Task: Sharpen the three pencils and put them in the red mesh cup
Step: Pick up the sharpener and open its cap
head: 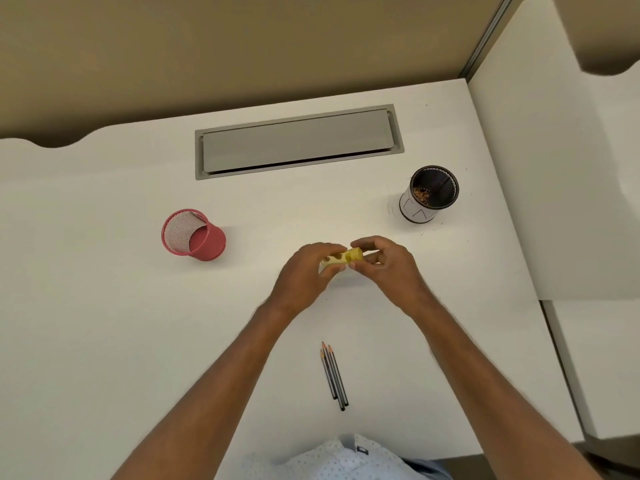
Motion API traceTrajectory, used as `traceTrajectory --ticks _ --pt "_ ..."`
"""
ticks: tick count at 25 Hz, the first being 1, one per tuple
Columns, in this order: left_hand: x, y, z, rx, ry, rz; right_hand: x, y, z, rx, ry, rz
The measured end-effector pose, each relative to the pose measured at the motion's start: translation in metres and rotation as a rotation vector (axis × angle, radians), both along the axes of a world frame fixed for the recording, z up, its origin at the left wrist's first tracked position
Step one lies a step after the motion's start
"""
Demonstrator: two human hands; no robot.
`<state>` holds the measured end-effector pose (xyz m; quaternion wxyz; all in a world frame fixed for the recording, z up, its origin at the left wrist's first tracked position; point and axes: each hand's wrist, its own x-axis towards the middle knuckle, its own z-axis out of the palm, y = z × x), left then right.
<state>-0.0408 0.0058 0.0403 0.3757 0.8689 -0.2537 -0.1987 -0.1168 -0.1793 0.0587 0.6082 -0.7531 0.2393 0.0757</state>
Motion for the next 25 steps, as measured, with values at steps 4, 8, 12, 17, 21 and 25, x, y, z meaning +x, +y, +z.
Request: traceTrajectory --ticks 4,8,12,17,21,25 --pt "-0.033 0.016 0.015 -0.095 0.169 0.101 -0.031 0.009 0.019 0.107 -0.037 0.025" --pt "-0.064 0.030 0.033 -0.131 0.225 0.163 -0.054 0.018 0.031 0.224 -0.061 0.052" --pt "-0.087 0.042 0.049 -0.168 0.248 0.204 -0.070 0.019 0.043 0.357 -0.084 0.081" --pt "-0.113 0.051 0.064 -0.254 0.258 0.212 -0.082 0.026 0.047 0.449 -0.071 0.017" --pt "-0.134 0.055 0.067 -0.274 0.265 0.225 -0.092 0.037 0.040 0.474 -0.039 0.024" --pt "-0.149 0.064 0.063 -0.273 0.272 0.302 -0.102 0.048 0.027 0.516 -0.004 0.012"
